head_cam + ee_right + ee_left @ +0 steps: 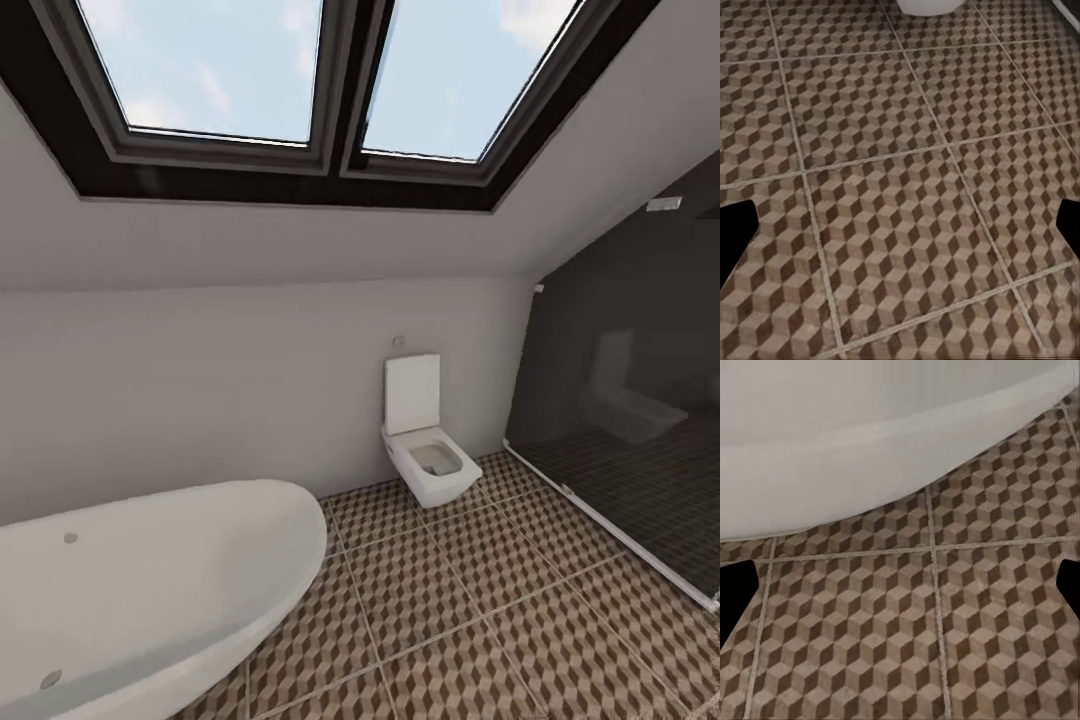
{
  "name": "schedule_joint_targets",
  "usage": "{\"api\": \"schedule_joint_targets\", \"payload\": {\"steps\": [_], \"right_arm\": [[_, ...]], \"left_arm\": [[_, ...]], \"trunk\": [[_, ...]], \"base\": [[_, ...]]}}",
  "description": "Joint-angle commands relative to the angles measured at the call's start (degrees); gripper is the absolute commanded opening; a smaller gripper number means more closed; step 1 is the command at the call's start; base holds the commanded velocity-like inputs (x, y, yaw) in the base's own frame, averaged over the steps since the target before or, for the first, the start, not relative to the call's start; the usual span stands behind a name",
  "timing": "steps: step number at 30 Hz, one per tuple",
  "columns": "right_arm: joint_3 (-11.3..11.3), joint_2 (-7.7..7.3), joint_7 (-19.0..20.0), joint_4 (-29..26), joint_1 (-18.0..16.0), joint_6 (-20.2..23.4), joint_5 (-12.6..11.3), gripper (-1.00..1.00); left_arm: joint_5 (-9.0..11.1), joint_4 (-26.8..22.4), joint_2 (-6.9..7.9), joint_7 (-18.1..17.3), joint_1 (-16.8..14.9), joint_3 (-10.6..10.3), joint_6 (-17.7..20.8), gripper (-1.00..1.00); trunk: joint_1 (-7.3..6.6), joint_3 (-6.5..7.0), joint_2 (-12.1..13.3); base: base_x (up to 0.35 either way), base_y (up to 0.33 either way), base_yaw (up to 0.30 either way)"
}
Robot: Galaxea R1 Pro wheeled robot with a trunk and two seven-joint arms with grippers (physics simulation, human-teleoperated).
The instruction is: Take the four mousetraps from the cabinet in the bathroom and place them on the bathroom floor. Make sure all four end up on the same floor surface, and ensure that at least two of them are either under or directly next to the same bathroom sink.
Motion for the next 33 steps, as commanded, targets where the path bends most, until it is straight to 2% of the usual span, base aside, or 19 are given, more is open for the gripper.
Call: {"api": "schedule_joint_targets", "payload": {"steps": [1,33], "right_arm": [[0.47,0.04,-0.41,0.25,-0.09,-0.21,0.03,1.00],[0.47,0.13,-0.41,0.25,-0.09,-0.21,0.03,1.00]], "left_arm": [[-0.27,0.18,-0.04,0.44,-0.05,-0.33,-0.19,1.00],[-0.27,0.18,-0.04,0.44,-0.05,-0.33,-0.19,1.00]], "trunk": [[0.03,0.00,-0.05],[0.03,0.89,-0.05]], "base": [[0.000,0.000,-0.279],[0.000,0.000,-0.277]]}}
